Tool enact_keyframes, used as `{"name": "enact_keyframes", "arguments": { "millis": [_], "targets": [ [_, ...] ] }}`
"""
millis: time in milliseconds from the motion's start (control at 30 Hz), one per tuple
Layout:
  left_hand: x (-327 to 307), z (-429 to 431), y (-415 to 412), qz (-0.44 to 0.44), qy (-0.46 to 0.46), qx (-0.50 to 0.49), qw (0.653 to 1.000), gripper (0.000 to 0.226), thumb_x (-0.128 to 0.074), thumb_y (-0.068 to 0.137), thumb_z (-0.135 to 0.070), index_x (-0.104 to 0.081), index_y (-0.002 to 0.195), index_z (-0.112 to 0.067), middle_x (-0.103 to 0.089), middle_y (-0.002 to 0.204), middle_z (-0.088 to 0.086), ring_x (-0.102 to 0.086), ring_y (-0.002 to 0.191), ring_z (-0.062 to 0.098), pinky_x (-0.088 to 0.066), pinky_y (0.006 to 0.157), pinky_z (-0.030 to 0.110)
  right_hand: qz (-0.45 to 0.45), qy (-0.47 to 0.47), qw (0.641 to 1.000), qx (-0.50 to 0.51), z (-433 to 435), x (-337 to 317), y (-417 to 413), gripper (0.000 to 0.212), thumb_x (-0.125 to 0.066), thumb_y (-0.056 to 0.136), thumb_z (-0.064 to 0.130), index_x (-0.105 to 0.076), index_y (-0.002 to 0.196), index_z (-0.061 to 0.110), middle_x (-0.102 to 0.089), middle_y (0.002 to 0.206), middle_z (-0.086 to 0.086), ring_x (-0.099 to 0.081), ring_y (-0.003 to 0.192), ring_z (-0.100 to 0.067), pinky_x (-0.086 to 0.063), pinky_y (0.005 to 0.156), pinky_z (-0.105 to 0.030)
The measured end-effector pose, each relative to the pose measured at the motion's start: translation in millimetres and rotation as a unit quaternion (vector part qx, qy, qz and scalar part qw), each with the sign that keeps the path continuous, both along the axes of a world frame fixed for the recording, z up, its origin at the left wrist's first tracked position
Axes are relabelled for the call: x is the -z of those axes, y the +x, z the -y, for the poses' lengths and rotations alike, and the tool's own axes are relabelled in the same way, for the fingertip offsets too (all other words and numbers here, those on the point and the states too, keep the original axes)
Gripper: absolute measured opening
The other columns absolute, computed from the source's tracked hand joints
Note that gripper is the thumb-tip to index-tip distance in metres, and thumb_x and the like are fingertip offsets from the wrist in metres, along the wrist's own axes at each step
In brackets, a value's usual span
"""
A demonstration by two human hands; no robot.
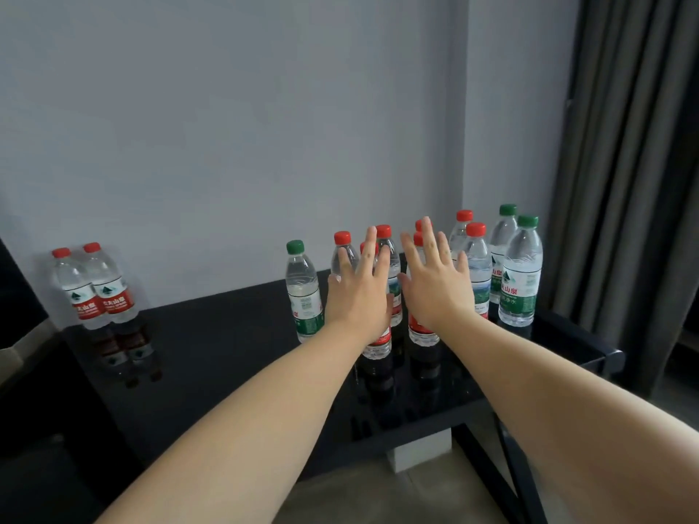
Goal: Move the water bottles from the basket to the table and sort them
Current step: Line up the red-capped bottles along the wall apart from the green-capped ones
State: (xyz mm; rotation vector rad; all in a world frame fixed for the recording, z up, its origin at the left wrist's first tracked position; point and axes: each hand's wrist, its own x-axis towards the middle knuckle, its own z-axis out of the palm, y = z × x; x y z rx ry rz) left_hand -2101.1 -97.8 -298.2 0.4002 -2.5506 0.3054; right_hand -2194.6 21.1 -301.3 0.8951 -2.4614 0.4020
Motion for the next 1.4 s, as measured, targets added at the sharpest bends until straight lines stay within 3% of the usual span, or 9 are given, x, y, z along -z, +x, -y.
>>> {"name": "enact_keyframes", "arguments": {
  "millis": [133,200,300,367,433,800,1067,1267,1400],
  "targets": [
    [2,-2,-9,0.006,0.02,-0.019,1.0,0.096,-0.062,0.098,-0.042,0.006,0.162,-0.022,0.033,0.164,0.01,-0.008,0.153,0.05,-0.044,0.112,0.056,0.005,0.003,1.0,-0.009,8,2,-8,0.069,-0.039,0.109,0.041,0.002,0.163,0.031,0.028,0.169,-0.003,0.007,0.158,-0.037,-0.021,0.122,-0.064],
    [2,-5,-11,0.005,0.041,-0.011,0.999,0.095,-0.063,0.098,-0.037,0.006,0.163,-0.022,0.034,0.164,0.011,-0.01,0.154,0.048,-0.047,0.11,0.052,0.016,-0.004,1.0,-0.01,10,2,-11,0.068,-0.043,0.108,0.04,-0.003,0.162,0.031,0.027,0.169,-0.001,0.002,0.158,-0.041,-0.032,0.117,-0.064],
    [5,-6,-13,-0.009,0.069,0.009,0.998,0.092,-0.068,0.094,-0.023,-0.006,0.162,-0.019,0.028,0.165,0.011,-0.038,0.143,0.04,-0.059,0.093,0.044,0.024,-0.026,0.999,-0.02,11,8,-12,0.064,-0.058,0.103,0.032,-0.022,0.156,0.026,0.022,0.169,0.004,-0.025,0.149,-0.046,-0.056,0.087,-0.053],
    [10,-4,-15,-0.026,0.074,0.017,0.997,0.087,-0.073,0.091,-0.02,-0.018,0.158,-0.018,0.021,0.166,0.01,-0.05,0.13,0.036,-0.061,0.083,0.041,0.009,-0.037,0.999,-0.022,11,14,-14,0.059,-0.065,0.099,0.024,-0.033,0.149,0.023,0.022,0.168,0.005,-0.041,0.135,-0.044,-0.053,0.068,-0.043],
    [14,-1,-16,-0.043,0.074,0.021,0.996,0.081,-0.075,0.089,-0.017,-0.026,0.153,-0.019,0.018,0.167,0.01,-0.052,0.124,0.035,-0.061,0.077,0.038,-0.003,-0.038,0.999,-0.013,11,18,-15,0.058,-0.068,0.096,0.02,-0.037,0.145,0.021,0.021,0.169,0.003,-0.048,0.123,-0.041,-0.045,0.062,-0.038],
    [12,0,-5,-0.064,0.122,0.054,0.989,0.074,-0.074,0.083,-0.003,-0.036,0.145,-0.018,0.018,0.167,0.003,-0.047,0.129,0.035,-0.058,0.075,0.037,0.009,-0.037,0.999,0.002,15,13,-5,0.066,-0.066,0.094,0.01,-0.032,0.15,0.019,0.018,0.169,0.002,-0.05,0.12,-0.044,-0.04,0.064,-0.037],
    [11,11,31,-0.075,0.113,0.042,0.99,0.074,-0.077,0.082,-0.008,-0.038,0.144,-0.018,0.016,0.168,0.005,-0.052,0.125,0.034,-0.058,0.078,0.037,0.009,-0.032,0.999,0.001,21,13,25,0.07,-0.065,0.093,0.009,-0.031,0.155,0.014,0.017,0.168,0.001,-0.049,0.124,-0.049,-0.056,0.073,-0.043],
    [13,30,72,-0.078,0.112,0.022,0.99,0.078,-0.079,0.081,-0.01,-0.034,0.145,-0.018,0.014,0.167,0.002,-0.051,0.122,0.033,-0.06,0.076,0.04,0.018,-0.039,0.999,-0.018,38,11,64,0.06,-0.064,0.094,0.009,-0.036,0.147,0.013,0.019,0.168,-0.001,-0.048,0.122,-0.049,-0.055,0.079,-0.047],
    [14,45,95,-0.08,0.108,0.002,0.991,0.077,-0.08,0.082,-0.013,-0.036,0.146,-0.018,0.015,0.167,0.002,-0.052,0.12,0.031,-0.059,0.076,0.037,0.02,-0.042,0.999,-0.027,54,10,87,0.061,-0.064,0.095,0.007,-0.037,0.149,0.013,0.019,0.168,0.002,-0.046,0.124,-0.047,-0.049,0.07,-0.04]
  ]
}}
